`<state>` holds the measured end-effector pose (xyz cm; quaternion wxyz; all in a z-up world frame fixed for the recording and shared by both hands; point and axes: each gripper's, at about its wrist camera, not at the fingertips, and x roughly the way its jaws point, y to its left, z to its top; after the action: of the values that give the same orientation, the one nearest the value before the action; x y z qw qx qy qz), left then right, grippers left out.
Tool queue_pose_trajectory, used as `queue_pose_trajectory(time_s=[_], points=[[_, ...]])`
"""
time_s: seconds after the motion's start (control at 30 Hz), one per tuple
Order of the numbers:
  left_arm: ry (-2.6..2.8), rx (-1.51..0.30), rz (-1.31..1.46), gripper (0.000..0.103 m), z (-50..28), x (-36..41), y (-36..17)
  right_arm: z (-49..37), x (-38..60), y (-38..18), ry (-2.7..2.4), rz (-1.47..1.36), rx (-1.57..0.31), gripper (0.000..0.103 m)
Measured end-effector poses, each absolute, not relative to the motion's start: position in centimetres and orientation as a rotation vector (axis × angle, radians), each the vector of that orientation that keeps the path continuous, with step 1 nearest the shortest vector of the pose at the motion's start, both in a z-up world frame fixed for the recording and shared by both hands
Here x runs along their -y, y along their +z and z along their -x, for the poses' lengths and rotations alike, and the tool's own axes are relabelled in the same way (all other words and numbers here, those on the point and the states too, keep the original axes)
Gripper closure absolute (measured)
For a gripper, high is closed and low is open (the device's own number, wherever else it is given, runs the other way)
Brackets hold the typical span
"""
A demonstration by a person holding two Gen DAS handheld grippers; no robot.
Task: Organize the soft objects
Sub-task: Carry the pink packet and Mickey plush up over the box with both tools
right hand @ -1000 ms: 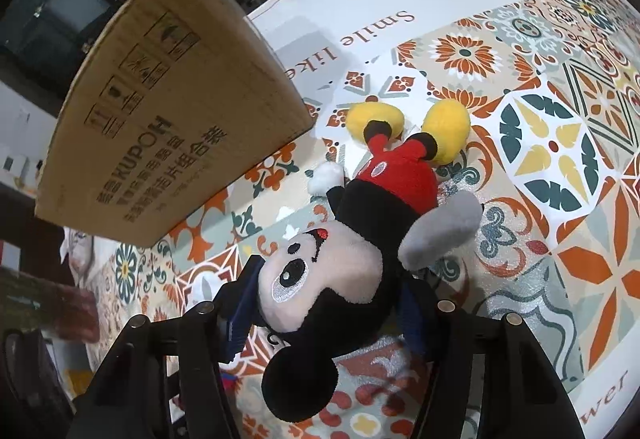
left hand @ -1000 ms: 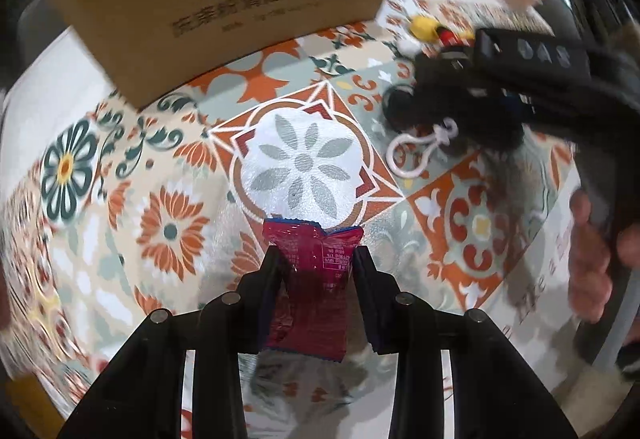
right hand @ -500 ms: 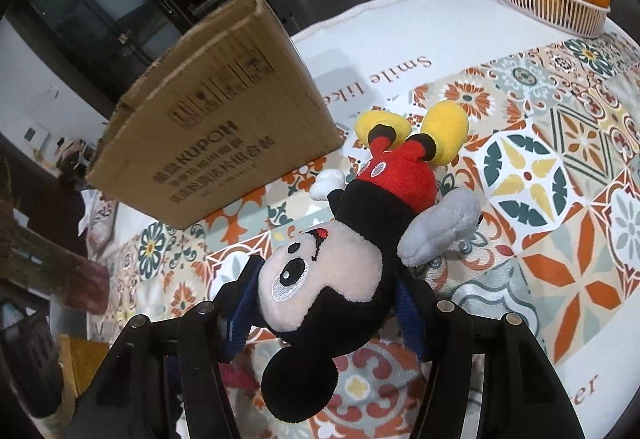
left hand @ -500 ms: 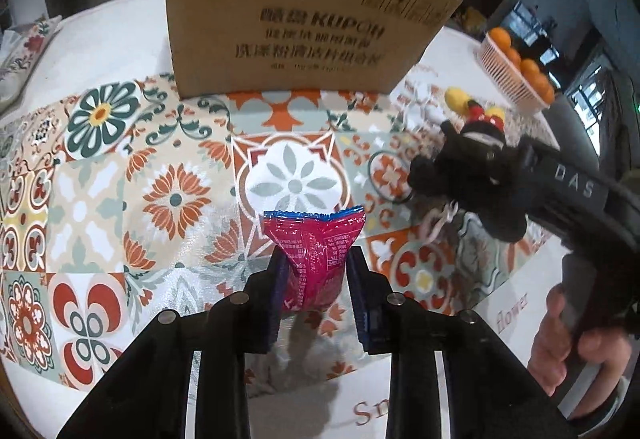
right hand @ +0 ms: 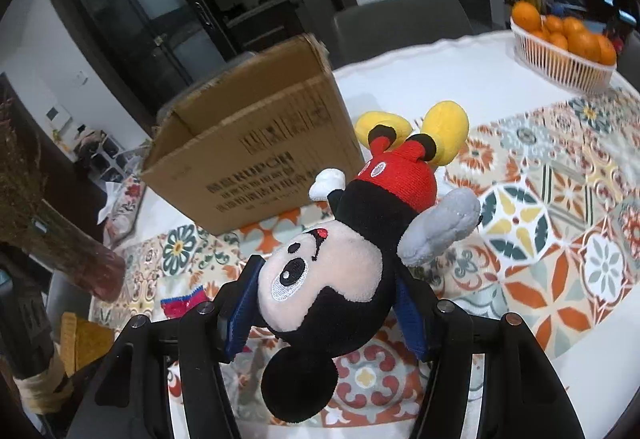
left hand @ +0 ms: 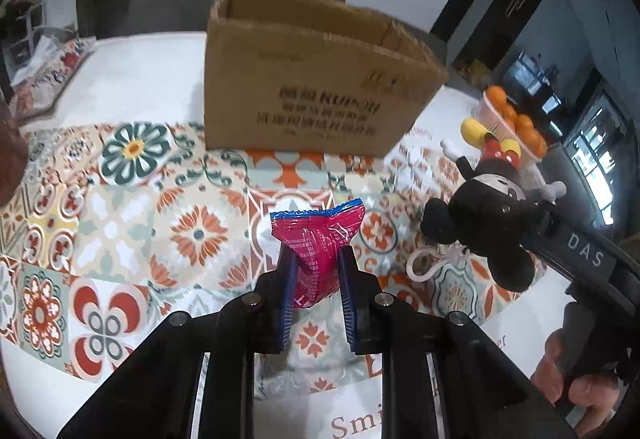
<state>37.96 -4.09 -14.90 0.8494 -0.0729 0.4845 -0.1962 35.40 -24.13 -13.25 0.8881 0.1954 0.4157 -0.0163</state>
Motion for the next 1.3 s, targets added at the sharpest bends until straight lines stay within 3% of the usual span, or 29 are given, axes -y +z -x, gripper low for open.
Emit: queue_pose_trajectory(time_s=[0.67, 1.3], points=[[-0.404, -0.795, 0.183, 0.082, -37.5, 2.7, -7.2, -34.5, 21.8, -6.4, 0.051, -0.275, -0.677, 0.041], [-0.39, -0.635, 0.172, 0.083, -41.0, 2.5, -1.6, -38.9, 21.1, -1.8, 0.156, -0.258, -0.578, 0.041]])
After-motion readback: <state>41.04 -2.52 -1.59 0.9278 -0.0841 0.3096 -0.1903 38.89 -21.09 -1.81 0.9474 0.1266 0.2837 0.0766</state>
